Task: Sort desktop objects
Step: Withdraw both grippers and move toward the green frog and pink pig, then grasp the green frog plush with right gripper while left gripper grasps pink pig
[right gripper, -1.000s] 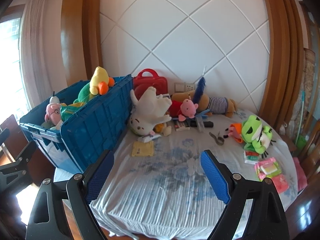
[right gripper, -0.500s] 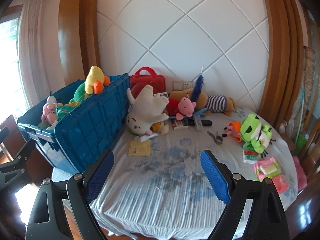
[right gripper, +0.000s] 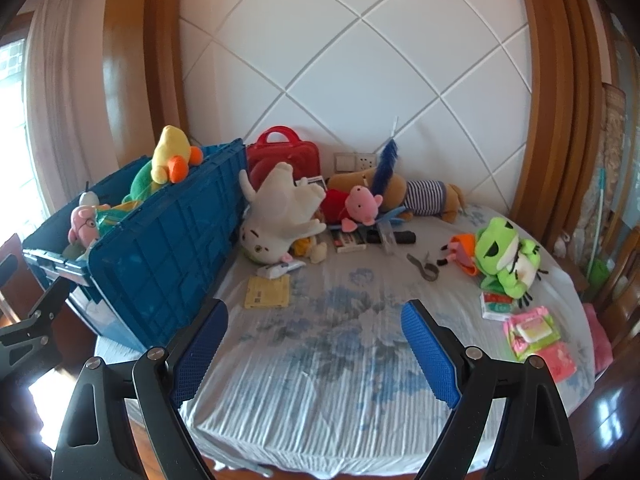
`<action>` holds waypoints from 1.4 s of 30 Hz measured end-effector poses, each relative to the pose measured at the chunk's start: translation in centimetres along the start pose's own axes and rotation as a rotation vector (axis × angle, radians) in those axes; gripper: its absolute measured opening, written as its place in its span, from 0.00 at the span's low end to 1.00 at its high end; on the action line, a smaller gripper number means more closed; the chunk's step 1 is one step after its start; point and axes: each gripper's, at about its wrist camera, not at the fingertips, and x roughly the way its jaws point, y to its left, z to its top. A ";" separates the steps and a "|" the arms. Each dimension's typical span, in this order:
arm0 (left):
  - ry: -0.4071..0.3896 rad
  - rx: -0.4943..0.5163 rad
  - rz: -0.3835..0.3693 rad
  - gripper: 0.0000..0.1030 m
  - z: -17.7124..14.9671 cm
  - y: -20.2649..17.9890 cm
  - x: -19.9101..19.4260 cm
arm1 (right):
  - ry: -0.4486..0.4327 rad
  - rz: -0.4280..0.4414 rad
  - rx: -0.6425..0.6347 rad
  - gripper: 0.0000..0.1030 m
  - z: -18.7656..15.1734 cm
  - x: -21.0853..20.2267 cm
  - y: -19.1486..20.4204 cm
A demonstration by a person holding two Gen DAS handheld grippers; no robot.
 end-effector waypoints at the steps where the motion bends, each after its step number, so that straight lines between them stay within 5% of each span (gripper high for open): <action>1: 0.000 0.002 -0.007 1.00 0.0 -0.2 0.2 | 0.002 -0.004 0.003 0.87 0.0 0.1 -0.2; 13: 0.040 0.091 -0.060 1.00 0.1 -8.2 2.9 | 0.113 0.025 0.059 0.87 -2.9 6.1 -6.2; 24: 0.167 0.103 -0.202 1.00 -0.1 -19.9 9.3 | 0.254 -0.096 0.189 0.87 -3.7 15.1 -22.7; 36: 0.106 0.203 -0.433 1.00 4.9 -30.4 19.1 | 0.246 -0.308 0.316 0.87 -0.1 21.3 -36.3; 42: 0.143 0.220 -0.465 1.00 6.0 -36.3 22.5 | 0.319 -0.269 0.332 0.87 1.0 25.4 -41.8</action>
